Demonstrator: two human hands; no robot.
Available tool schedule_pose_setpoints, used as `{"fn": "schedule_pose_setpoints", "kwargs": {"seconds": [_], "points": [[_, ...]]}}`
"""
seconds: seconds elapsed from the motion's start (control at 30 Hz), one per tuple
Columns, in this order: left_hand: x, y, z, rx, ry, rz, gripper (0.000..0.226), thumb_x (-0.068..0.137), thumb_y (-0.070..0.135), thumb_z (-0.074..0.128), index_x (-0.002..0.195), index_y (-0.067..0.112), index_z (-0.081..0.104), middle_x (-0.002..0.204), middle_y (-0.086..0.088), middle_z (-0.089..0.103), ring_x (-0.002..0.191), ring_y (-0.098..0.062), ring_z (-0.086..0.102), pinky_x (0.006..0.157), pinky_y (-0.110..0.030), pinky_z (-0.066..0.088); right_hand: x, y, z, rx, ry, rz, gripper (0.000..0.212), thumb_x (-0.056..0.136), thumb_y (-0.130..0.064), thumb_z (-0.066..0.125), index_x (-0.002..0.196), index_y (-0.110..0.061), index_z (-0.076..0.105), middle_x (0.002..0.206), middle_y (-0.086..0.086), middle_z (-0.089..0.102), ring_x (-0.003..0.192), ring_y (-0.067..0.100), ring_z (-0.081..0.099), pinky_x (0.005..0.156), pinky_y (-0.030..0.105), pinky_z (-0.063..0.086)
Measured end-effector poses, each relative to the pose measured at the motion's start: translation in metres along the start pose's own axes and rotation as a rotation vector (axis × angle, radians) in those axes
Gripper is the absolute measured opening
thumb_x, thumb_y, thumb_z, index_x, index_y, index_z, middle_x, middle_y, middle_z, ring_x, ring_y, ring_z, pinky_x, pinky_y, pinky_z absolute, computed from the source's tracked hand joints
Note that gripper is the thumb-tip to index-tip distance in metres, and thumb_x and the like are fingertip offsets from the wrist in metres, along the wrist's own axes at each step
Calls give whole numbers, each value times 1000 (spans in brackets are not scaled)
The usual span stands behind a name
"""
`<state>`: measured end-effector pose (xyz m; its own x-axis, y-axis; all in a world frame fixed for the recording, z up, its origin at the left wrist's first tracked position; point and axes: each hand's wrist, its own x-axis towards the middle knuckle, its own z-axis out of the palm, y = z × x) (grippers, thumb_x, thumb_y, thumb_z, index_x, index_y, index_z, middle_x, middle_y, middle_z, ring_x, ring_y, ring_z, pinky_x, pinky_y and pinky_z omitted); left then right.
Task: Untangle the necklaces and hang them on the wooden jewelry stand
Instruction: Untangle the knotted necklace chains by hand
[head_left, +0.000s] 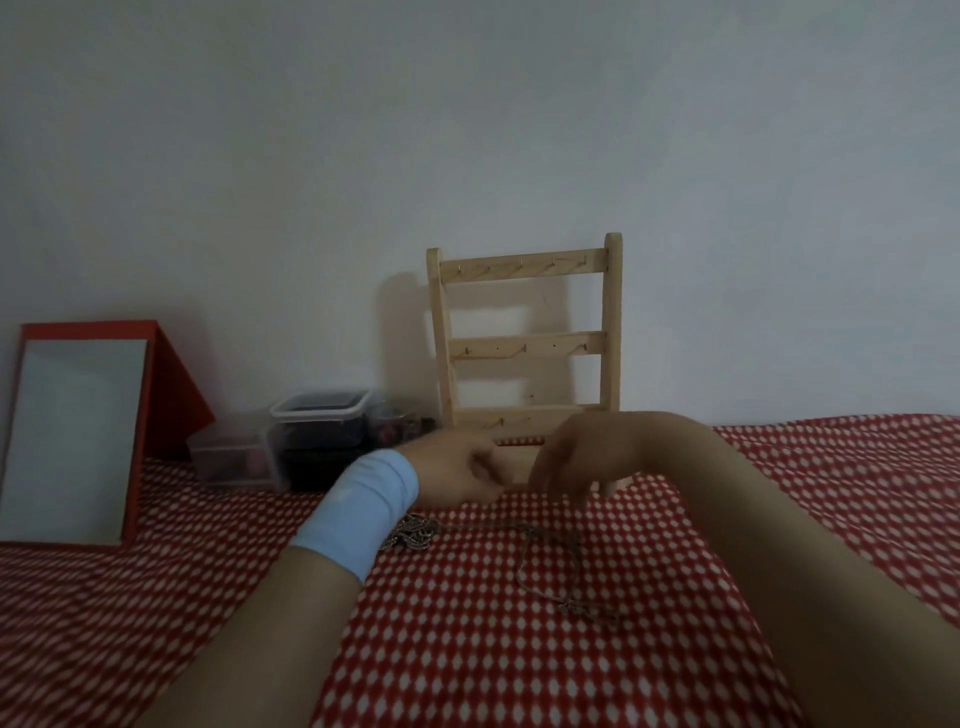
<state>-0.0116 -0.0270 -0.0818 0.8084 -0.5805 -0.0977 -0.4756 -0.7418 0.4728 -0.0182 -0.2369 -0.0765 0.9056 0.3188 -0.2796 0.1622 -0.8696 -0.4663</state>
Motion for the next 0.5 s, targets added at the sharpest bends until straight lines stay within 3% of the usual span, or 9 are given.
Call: {"fn": "schedule_pose_setpoints", "kwargs": {"seconds": [0.07,0.17,0.23,0.3,0.37,0.5], "points": [[6,-13,20,96,20,-51,28,86,23,69,114,20,68,110,4,67,103,-15,62,93,-27,50,4,-8,9,-17,65,11,25,97,-38,65,117,-25,71,107,-8,71,95,12,72,72,22,55],[9,-23,37,133,63,-60,23,87,26,69,105,13,71,102,0,67,91,-11,59,73,-18,47,15,-17,27,-112,49,137,64,75,-75,70,111,-23,66,102,-7,63,99,14,62,84,29,48],[11,-27,36,157,99,-61,15,89,21,66,99,14,74,96,3,67,88,-9,58,73,-18,44,19,-20,36,-187,23,187,79,62,-84,73,111,-22,64,104,-6,61,103,16,59,92,33,48],[11,-30,34,165,109,-60,13,92,24,62,97,19,72,102,4,68,92,-10,59,80,-21,45,20,-21,41,-260,22,189,69,59,-81,77,96,-23,64,98,-7,62,101,16,60,95,34,50],[11,-34,31,107,139,-76,12,97,26,54,94,20,64,101,1,67,91,-14,60,82,-26,47,20,-20,40,-307,29,172,49,66,-70,81,78,-26,63,90,-9,63,94,14,62,87,32,52],[9,-39,24,-176,109,-126,18,98,21,49,88,15,61,76,3,62,72,-13,56,74,-28,46,18,-17,35,-365,39,147,27,78,-46,81,74,-23,67,87,-5,68,81,11,63,74,27,54]]}}
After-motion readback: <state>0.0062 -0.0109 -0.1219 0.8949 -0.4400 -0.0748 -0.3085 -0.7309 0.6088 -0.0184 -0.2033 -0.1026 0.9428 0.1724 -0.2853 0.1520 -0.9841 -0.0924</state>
